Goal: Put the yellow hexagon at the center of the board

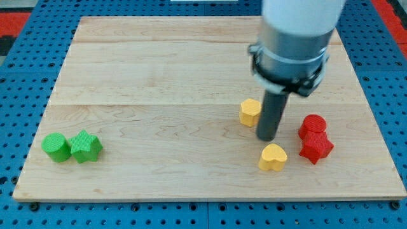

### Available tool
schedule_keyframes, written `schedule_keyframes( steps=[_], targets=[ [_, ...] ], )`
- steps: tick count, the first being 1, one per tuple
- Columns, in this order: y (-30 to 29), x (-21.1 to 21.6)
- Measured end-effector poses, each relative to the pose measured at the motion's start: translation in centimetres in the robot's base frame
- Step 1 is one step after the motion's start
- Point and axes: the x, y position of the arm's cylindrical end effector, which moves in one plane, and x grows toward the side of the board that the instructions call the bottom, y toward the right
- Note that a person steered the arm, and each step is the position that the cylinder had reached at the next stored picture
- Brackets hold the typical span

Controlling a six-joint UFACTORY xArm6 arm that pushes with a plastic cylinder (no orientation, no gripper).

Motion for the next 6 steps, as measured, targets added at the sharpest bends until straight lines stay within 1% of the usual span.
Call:
schedule_keyframes(
  steps=[1,2,3,4,6],
  targets=[
    [-4.7,-1.8],
    [-7.1,-4.3],
    [-0.8,-3.5],
    [-5.0,-6.6],
    [-18.4,-12.2]
  ],
)
